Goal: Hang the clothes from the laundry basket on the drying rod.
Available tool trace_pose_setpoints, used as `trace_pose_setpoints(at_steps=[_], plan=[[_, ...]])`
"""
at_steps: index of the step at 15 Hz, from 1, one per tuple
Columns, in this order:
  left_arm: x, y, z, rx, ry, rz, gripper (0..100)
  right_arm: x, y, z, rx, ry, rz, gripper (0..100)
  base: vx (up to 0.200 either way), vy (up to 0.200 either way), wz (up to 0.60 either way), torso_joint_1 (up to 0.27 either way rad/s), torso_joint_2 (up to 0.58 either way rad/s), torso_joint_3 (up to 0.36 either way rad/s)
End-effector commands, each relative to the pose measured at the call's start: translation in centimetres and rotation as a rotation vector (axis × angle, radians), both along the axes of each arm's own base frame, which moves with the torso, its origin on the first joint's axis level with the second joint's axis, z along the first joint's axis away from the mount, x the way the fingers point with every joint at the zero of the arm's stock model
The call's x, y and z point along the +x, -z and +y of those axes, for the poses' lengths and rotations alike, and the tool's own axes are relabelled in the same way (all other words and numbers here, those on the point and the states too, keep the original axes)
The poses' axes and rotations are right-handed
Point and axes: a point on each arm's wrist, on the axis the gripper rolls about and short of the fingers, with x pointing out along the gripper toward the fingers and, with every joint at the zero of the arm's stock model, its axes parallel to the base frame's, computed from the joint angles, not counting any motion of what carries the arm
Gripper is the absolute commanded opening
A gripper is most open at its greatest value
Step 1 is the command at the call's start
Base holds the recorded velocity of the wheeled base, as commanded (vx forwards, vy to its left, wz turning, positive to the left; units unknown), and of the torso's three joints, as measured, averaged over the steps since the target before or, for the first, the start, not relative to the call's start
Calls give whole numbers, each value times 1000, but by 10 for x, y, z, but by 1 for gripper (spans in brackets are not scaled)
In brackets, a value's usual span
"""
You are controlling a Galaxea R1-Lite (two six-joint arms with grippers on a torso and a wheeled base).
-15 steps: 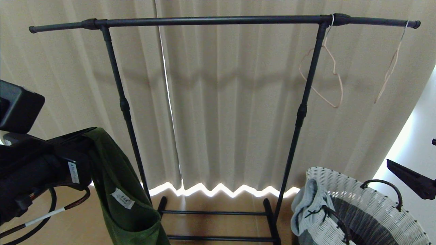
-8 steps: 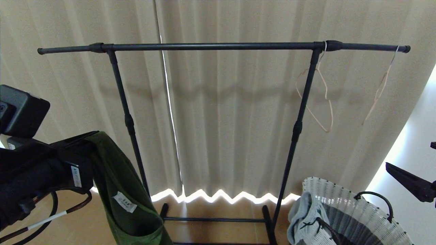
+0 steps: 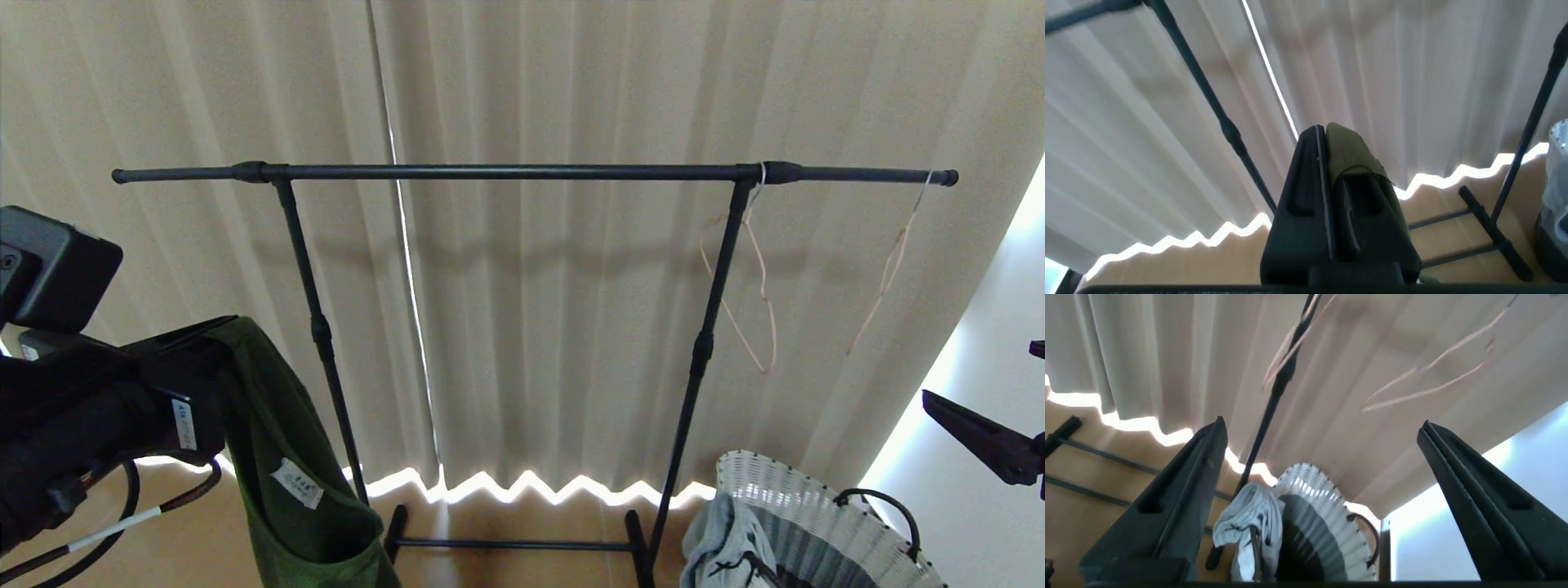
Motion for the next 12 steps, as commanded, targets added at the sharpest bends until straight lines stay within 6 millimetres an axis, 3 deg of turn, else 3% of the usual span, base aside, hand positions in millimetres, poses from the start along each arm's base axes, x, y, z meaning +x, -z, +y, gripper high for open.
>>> trace_pose_setpoints(at_steps=[1,12], plan=[[0,0,0,1,1,2,0,0,0,0,0,0,3,100,0,0,0,154,-334,-183],[-8,3,5,32,39,-12,0,1,1,0,-1,1,6,100,0,0,0,15,-29,-17]])
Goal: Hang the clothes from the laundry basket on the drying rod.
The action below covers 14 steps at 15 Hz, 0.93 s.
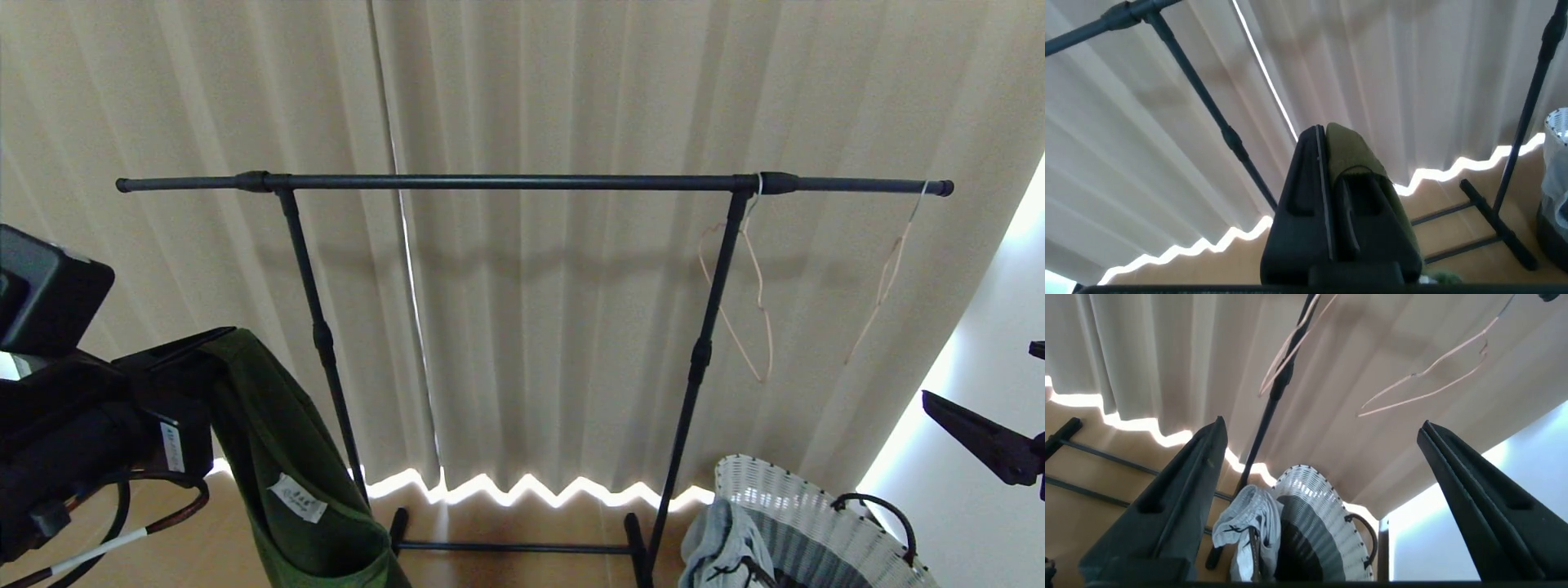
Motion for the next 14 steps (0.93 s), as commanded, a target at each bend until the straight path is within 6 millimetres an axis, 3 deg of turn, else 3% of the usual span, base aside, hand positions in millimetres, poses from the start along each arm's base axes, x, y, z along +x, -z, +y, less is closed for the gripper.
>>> trace_pose_setpoints(at_steps=[1,8,14], plan=[[-3,-1,2,-7,-2,-12,0,0,1,0,-1,-1,3,100,0,0,0,0,0,0],[-5,5,3,18,1,4,0,0,2,0,-2,-1,8,100,0,0,0,0,0,0],[-5,5,3,16,1,4,0,0,4,0,-2,-1,13,100,0,-200,0,4,-2,1]])
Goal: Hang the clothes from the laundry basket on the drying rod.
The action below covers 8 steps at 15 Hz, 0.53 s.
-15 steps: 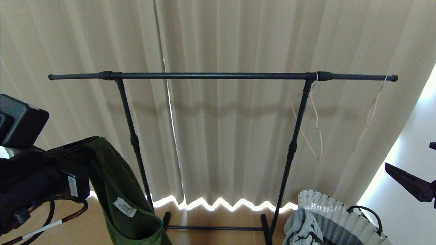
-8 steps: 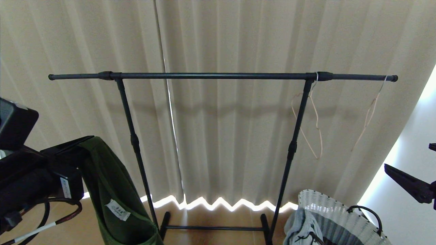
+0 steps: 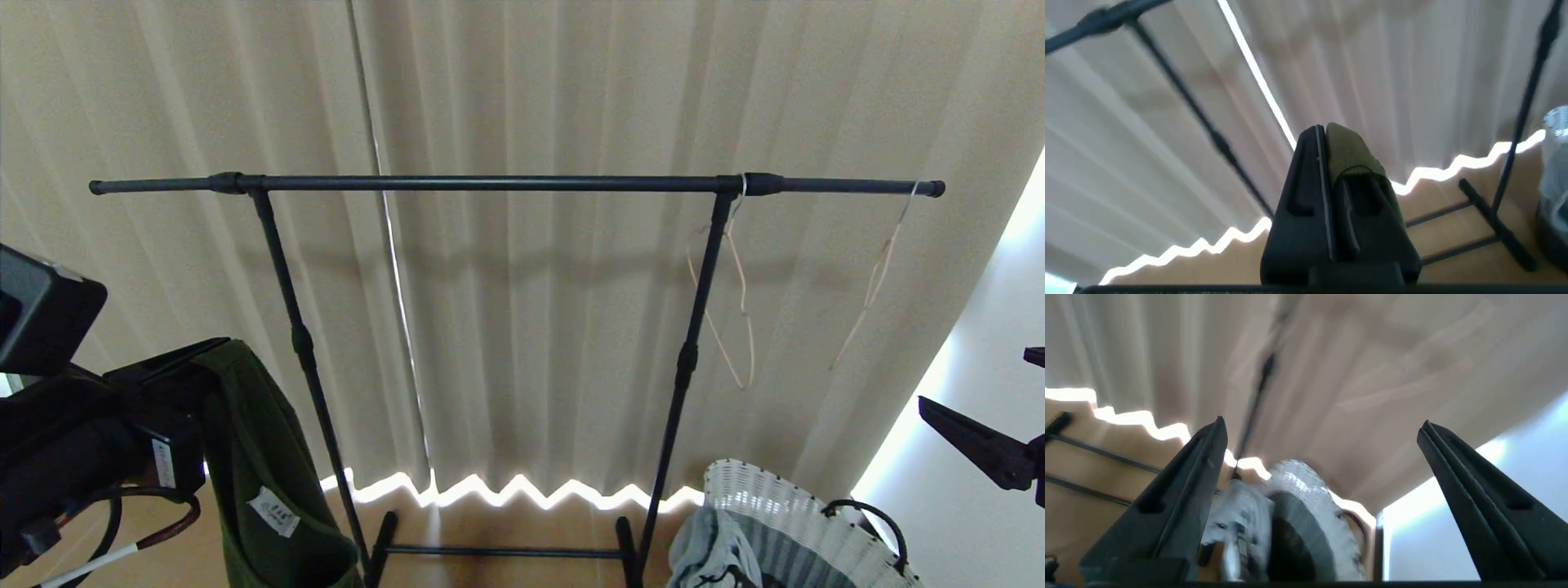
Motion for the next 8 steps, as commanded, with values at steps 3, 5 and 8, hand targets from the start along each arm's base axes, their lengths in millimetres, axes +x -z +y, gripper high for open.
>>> trace_pose_setpoints(at_steps=[3,5,8], plan=[[0,0,0,1,-1,1,0,0,0,0,0,1,0,100,0,-200,0,4,-4,2],[1,1,0,2,-1,3,0,0,1,0,-1,1,1,100,0,-200,0,0,2,0],[1,1,0,4,0,4,0,0,1,0,-2,0,1,100,0,0,0,0,0,0]])
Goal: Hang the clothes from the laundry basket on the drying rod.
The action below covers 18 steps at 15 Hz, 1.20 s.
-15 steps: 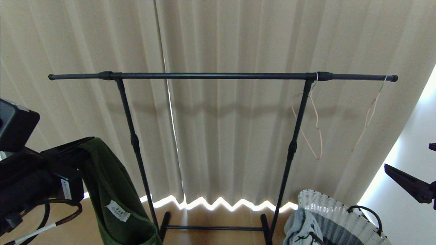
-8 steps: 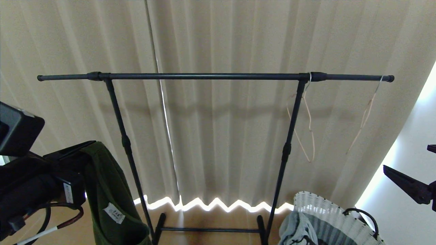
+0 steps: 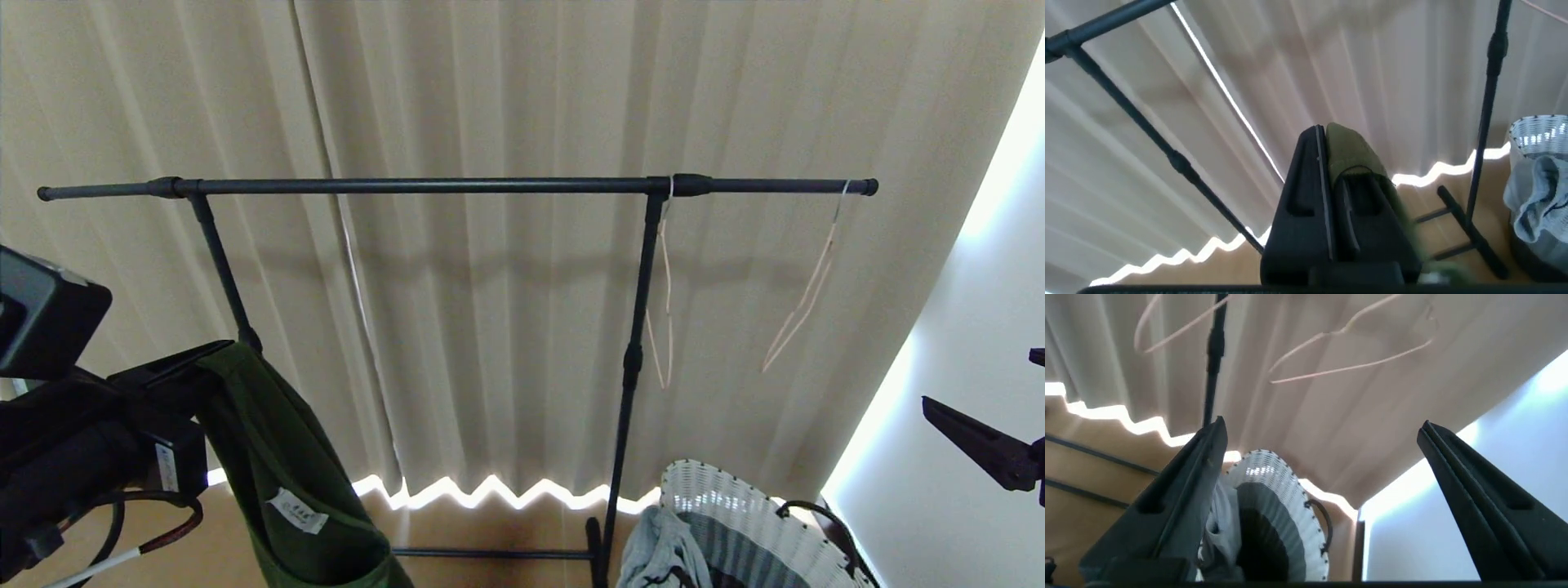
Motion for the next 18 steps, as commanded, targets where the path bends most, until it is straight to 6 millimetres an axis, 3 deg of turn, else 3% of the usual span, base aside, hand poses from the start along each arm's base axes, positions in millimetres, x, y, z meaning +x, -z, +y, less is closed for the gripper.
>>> trace_pose_setpoints(at_steps=[1,7,18], plan=[[0,0,0,0,-2,2,0,0,0,0,-1,1,0,100,0,0,0,0,0,0],[1,1,0,-7,-5,6,0,14,1,-6,-33,51,16,100,0,0,0,0,0,0],[1,2,-1,-4,-3,12,0,22,2,-7,-32,56,-5,100,200,0,0,4,4,0]])
